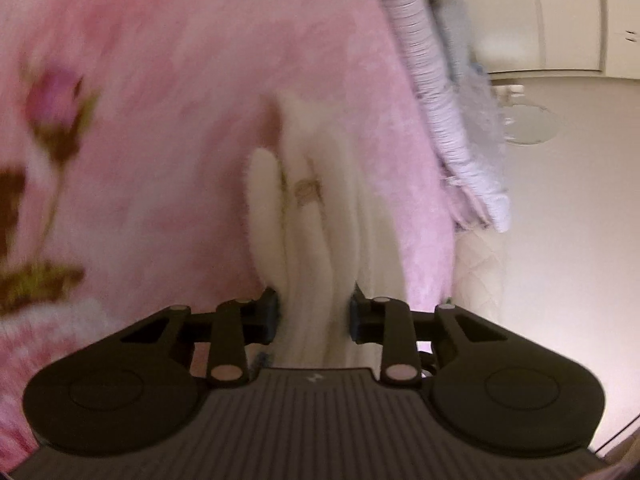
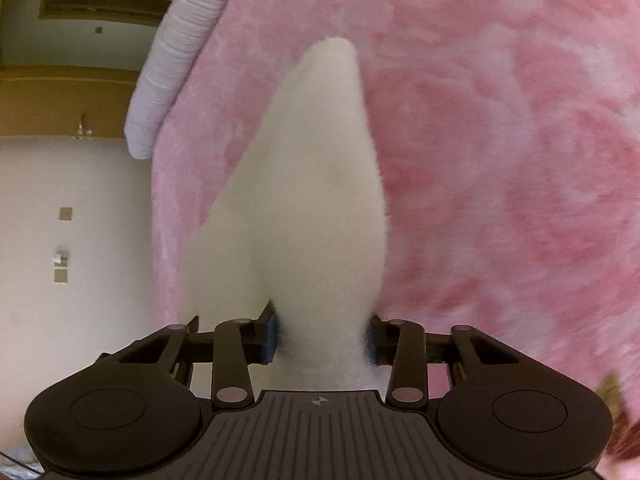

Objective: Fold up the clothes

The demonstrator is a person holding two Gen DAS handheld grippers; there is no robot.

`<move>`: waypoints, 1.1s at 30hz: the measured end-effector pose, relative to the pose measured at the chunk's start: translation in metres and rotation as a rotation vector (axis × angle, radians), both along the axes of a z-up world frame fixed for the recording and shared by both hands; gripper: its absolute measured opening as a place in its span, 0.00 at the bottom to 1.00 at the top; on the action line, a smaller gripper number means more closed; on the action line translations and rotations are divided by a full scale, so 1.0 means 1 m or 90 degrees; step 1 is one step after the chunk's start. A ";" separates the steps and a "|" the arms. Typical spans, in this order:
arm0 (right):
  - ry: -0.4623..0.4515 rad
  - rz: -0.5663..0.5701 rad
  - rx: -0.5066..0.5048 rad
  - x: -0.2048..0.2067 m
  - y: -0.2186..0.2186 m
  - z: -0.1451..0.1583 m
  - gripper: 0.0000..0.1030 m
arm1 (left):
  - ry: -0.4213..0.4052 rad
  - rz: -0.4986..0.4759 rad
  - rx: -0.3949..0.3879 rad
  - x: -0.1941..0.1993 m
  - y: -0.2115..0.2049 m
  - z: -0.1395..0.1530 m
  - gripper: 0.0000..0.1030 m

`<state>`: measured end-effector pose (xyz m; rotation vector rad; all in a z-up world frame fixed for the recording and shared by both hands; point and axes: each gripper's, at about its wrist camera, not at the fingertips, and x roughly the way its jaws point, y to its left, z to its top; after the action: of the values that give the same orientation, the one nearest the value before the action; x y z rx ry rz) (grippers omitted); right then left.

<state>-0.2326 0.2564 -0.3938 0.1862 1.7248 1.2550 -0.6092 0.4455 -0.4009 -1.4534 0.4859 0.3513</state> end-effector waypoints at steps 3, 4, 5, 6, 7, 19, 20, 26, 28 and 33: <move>0.006 -0.019 0.026 -0.020 0.013 0.019 0.37 | -0.036 0.009 0.022 -0.020 0.027 0.018 0.26; 0.007 -0.026 0.037 -0.029 0.020 0.026 0.37 | -0.047 0.011 0.029 -0.030 0.037 0.024 0.26; 0.007 -0.032 0.049 -0.038 0.027 0.032 0.37 | -0.058 0.011 0.038 -0.041 0.049 0.030 0.26; 0.004 -0.035 0.062 -0.050 0.037 0.038 0.37 | -0.068 0.012 0.046 -0.052 0.062 0.035 0.26; 0.001 -0.038 0.075 -0.062 0.048 0.044 0.37 | -0.076 0.014 0.054 -0.065 0.077 0.041 0.26; 0.053 0.008 0.232 -0.259 0.268 0.080 0.37 | -0.066 0.088 0.205 -0.269 0.276 0.126 0.26; 0.056 0.017 0.246 -0.274 0.290 0.082 0.37 | -0.065 0.096 0.215 -0.283 0.291 0.128 0.26; 0.055 0.065 0.275 -0.331 0.402 0.075 0.37 | -0.053 0.143 0.246 -0.341 0.377 0.126 0.26; 0.047 0.081 0.272 -0.341 0.433 0.065 0.37 | -0.045 0.152 0.252 -0.353 0.398 0.116 0.26; 0.029 0.105 0.253 -0.370 0.493 0.032 0.37 | -0.026 0.162 0.238 -0.375 0.449 0.082 0.26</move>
<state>-0.6027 0.7493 -0.3618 0.3120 1.5366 1.7218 -0.9843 0.8942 -0.3191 -1.1550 0.1872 0.5821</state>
